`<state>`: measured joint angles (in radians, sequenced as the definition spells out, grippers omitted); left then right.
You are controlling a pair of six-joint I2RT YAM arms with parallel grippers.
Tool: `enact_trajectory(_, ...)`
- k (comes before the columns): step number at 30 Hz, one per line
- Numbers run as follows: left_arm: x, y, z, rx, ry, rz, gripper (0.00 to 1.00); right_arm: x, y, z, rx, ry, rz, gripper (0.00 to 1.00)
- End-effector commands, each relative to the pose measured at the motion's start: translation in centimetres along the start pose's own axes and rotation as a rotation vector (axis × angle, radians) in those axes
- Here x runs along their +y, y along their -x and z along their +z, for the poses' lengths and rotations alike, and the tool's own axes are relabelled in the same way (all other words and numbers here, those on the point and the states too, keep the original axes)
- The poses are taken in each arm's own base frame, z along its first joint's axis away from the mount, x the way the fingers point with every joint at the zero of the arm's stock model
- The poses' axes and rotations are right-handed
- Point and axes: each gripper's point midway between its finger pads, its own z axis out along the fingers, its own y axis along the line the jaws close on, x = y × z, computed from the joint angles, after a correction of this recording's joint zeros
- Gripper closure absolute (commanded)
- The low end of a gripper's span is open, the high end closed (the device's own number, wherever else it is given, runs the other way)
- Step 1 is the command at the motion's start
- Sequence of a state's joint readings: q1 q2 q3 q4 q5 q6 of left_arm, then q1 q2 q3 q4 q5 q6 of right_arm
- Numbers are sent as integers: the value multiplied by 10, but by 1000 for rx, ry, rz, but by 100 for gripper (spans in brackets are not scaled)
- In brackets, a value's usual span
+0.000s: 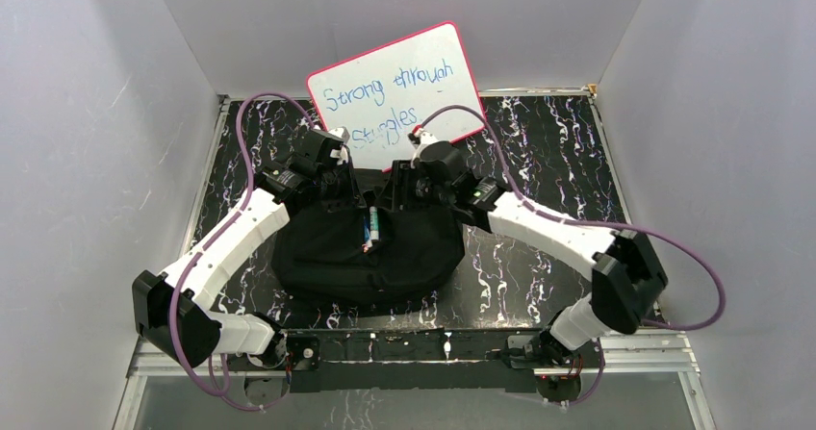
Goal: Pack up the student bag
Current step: Place the stationery in the student bag, then zip the student bag at the center of the board.
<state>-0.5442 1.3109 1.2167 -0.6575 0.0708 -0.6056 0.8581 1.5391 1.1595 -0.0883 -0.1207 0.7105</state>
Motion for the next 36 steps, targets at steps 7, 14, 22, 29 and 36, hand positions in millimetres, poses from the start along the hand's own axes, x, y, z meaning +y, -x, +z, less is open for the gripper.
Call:
enact_trajectory(7,-33,-5,7,41,-167,9,100,-29,24,-48,-155,-146,-143,32)
enact_trajectory(14,-42,-21,17,89,-167,41,77,-40,22,-58,-157,-188,-150,30)
enact_trajectory(22,-35,-20,11,53,-127,30,53,-37,23,-66,-167,-165,-178,29)
enact_trajectory(29,-8,-17,2,-14,-6,15,39,-14,10,-66,-94,-21,-259,30)
enact_trajectory(36,16,-21,-6,-91,67,-61,40,-9,-12,-56,19,50,-269,39)
